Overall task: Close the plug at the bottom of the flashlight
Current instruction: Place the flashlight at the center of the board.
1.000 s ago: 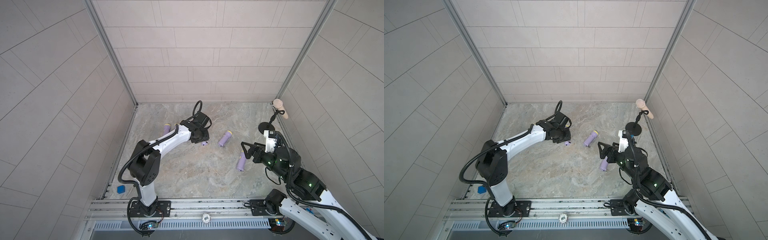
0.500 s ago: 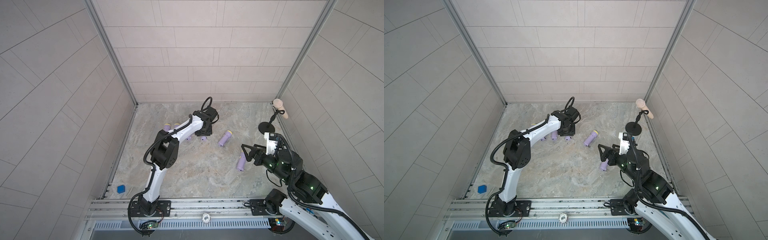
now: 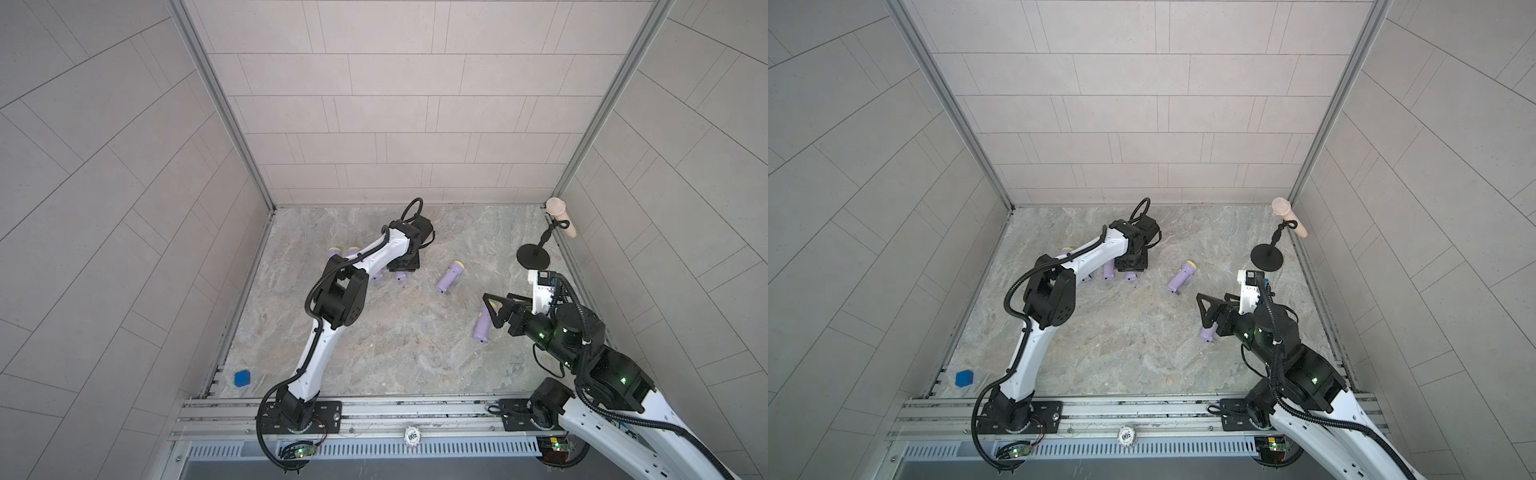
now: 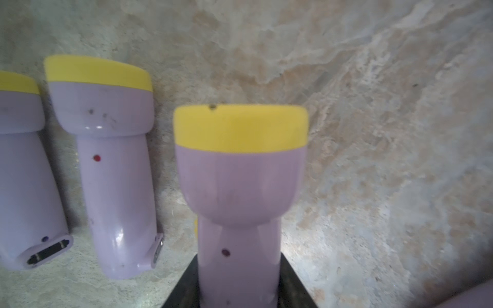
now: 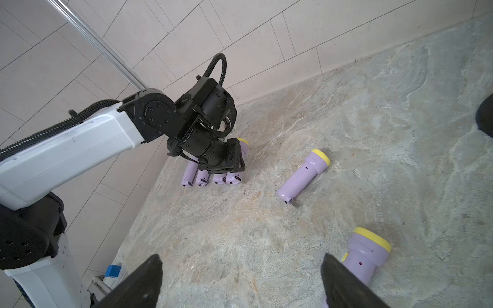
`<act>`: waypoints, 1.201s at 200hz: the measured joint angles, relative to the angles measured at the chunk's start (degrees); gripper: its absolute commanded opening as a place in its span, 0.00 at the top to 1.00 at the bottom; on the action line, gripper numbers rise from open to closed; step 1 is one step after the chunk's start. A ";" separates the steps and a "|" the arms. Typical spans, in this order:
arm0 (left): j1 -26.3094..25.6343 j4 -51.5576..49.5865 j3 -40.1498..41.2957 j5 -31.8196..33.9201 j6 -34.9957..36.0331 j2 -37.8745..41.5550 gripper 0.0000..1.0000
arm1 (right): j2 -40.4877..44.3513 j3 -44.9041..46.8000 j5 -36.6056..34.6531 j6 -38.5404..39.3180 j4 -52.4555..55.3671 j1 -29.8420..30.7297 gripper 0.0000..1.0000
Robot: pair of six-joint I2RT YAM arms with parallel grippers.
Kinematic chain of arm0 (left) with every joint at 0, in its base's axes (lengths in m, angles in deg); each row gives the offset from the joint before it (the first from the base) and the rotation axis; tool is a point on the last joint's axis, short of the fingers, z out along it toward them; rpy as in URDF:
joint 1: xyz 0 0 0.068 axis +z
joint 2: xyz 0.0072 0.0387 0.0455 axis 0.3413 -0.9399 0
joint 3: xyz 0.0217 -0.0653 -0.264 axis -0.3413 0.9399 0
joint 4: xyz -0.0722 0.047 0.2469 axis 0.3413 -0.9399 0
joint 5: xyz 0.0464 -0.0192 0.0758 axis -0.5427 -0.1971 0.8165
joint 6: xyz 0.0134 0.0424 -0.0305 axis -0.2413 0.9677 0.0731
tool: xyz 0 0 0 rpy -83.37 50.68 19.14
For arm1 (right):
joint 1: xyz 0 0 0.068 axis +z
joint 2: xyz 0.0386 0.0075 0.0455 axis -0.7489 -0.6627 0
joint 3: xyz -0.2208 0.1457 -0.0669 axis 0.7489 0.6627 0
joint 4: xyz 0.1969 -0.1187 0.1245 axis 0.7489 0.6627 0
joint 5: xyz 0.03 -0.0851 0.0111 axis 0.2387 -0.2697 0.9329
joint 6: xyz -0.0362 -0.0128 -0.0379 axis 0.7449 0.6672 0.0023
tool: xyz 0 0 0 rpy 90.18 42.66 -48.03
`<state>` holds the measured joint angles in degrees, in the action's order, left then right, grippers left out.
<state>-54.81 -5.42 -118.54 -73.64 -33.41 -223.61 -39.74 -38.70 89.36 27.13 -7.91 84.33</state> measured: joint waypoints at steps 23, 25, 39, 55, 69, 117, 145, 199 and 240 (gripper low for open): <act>0.72 -0.48 -0.42 1.07 0.09 -1.14 1.00 | 0.00 0.00 0.07 -0.35 -0.24 0.00 0.06; 0.74 -0.50 -0.46 1.09 0.09 -1.25 1.00 | 0.00 0.00 0.09 -0.48 -0.26 0.00 0.06; 1.20 -0.55 -0.92 1.40 0.11 -1.99 1.00 | -0.07 0.02 0.26 -0.76 -0.55 0.00 0.06; 1.60 -0.50 -1.09 1.42 0.48 -2.43 1.00 | -0.07 0.46 0.52 -1.11 -1.16 0.00 0.06; 1.68 -0.61 -1.88 1.31 0.76 -2.95 1.00 | -0.09 1.16 0.79 -1.38 -1.49 0.00 0.06; 1.66 -0.57 -3.63 1.05 1.44 -4.52 1.00 | -0.11 2.03 1.27 -2.21 -1.75 0.00 0.06; 1.66 -0.68 -3.96 1.25 1.57 -5.62 1.00 | -0.11 2.03 1.31 -2.25 -1.77 0.00 0.06; 1.44 -1.01 -5.79 1.46 2.43 -6.64 1.00 | -0.11 2.56 1.36 -2.47 -2.19 0.00 0.06; 1.27 -1.99 -7.39 1.84 2.60 -7.56 1.00 | -0.11 3.45 1.53 -2.69 -2.23 0.00 0.06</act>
<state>-53.54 -7.41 -125.93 -71.80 -30.81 -231.17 -39.85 -35.24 90.89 24.44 -10.14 84.33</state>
